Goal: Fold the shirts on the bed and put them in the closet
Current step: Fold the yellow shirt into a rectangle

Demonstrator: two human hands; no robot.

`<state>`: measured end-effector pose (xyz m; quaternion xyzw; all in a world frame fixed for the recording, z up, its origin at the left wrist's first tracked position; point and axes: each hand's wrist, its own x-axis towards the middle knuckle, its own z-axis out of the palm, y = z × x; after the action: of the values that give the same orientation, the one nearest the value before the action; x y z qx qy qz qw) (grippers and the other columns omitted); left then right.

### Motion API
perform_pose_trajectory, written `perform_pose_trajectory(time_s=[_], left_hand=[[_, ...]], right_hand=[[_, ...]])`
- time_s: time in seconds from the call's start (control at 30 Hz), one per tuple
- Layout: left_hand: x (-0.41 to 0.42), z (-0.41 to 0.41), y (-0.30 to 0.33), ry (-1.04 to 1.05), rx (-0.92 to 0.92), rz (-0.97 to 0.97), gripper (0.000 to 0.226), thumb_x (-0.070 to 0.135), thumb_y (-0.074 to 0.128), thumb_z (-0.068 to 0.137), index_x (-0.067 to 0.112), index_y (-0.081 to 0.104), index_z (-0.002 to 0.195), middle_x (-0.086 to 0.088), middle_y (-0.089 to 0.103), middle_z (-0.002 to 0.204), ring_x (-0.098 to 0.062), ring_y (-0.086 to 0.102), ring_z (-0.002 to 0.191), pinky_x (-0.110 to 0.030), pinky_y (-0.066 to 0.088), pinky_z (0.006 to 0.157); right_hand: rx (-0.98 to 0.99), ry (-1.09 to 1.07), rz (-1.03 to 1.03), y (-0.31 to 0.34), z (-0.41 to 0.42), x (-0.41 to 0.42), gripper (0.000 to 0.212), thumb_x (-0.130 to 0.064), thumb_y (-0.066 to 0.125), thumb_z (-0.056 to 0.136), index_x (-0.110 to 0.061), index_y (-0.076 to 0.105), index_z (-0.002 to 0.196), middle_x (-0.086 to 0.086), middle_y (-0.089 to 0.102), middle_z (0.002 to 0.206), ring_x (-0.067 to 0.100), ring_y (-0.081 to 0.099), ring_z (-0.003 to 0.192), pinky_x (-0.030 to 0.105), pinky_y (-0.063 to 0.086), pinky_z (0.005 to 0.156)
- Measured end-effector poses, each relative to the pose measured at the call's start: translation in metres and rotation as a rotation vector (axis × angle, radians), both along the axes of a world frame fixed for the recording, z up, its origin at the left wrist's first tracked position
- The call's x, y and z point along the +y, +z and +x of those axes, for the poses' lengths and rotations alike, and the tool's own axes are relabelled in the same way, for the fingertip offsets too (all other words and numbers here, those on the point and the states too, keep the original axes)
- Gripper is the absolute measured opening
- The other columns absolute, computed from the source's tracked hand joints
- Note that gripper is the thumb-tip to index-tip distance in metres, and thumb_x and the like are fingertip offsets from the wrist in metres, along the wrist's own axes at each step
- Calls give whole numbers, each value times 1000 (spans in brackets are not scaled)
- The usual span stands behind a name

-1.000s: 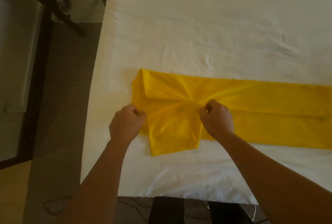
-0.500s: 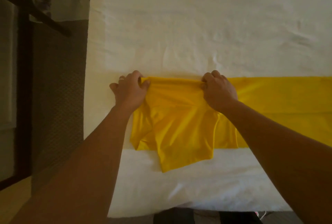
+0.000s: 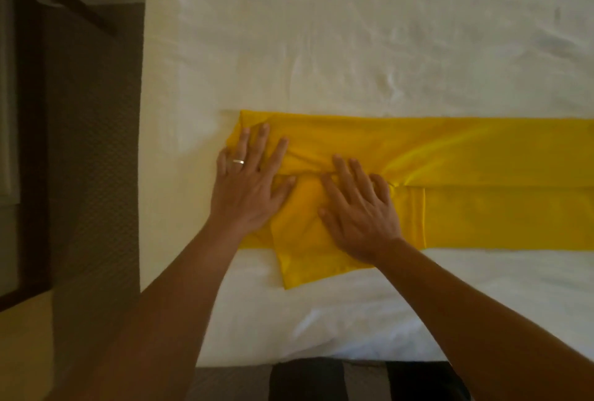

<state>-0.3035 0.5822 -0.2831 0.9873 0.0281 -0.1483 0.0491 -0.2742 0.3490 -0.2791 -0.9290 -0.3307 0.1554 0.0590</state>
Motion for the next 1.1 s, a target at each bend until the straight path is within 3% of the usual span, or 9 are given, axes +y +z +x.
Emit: perform_pose_trajectory(time_s=[0.1,0.2,0.33,0.4,0.5,0.67,0.8,0.93,1.1], left_hand=[[15,-1,-4,-46,36,14,78,73,23,96,35,13,163,-3,2,172,-32,7,157,-59,20,115],[12,3,2,-9,74,-18,80,74,25,94,36,9,163,-1,-2,172,-30,2,157,-59,16,117],[2,6,17,104,76,-61,80,63,46,90,29,24,160,-6,10,171,-31,4,157,-55,14,119],[1,3,26,141,31,-100,70,53,52,88,23,43,150,-8,27,165,-35,18,153,-54,21,115],[1,-7,32,116,26,-100,58,48,55,88,23,53,140,-5,34,161,-34,26,148,-52,26,111],[6,2,37,115,103,-113,57,47,60,93,28,49,145,-1,28,165,-33,25,148,-49,23,115],[5,8,39,150,32,-133,42,36,58,95,23,60,135,-3,42,156,-33,35,142,-48,27,112],[7,10,43,177,30,-149,36,34,54,95,20,66,125,-3,51,148,-32,37,139,-48,28,109],[7,22,51,213,30,-172,40,40,46,89,23,69,117,0,59,136,-31,39,136,-47,27,105]], right_hand=[[72,53,-89,-6,-2,-12,76,-68,28,98,-29,15,161,8,1,170,32,6,155,58,18,117],[114,51,-83,0,2,-10,83,-73,31,94,-31,7,162,7,-6,169,32,-2,156,59,16,118],[46,51,34,20,-10,-5,76,-61,49,89,-22,38,153,15,24,164,39,26,147,55,27,106],[-4,114,188,27,-28,2,53,-54,57,85,-15,65,120,17,59,130,39,53,115,49,37,88],[86,139,260,34,-52,16,39,-51,57,85,-14,64,79,9,62,79,33,60,75,41,44,68],[288,70,-159,49,-66,47,61,-72,41,92,-17,65,102,6,68,102,30,64,97,42,43,86],[334,36,-158,53,-67,58,31,-43,51,93,-17,65,102,6,68,106,30,65,99,37,39,81],[640,-90,-162,59,-41,52,22,-33,56,89,-16,66,99,11,66,108,36,64,106,32,38,74],[949,-341,-27,73,21,28,33,-18,60,84,-13,55,52,-2,55,40,15,59,47,23,41,50]])
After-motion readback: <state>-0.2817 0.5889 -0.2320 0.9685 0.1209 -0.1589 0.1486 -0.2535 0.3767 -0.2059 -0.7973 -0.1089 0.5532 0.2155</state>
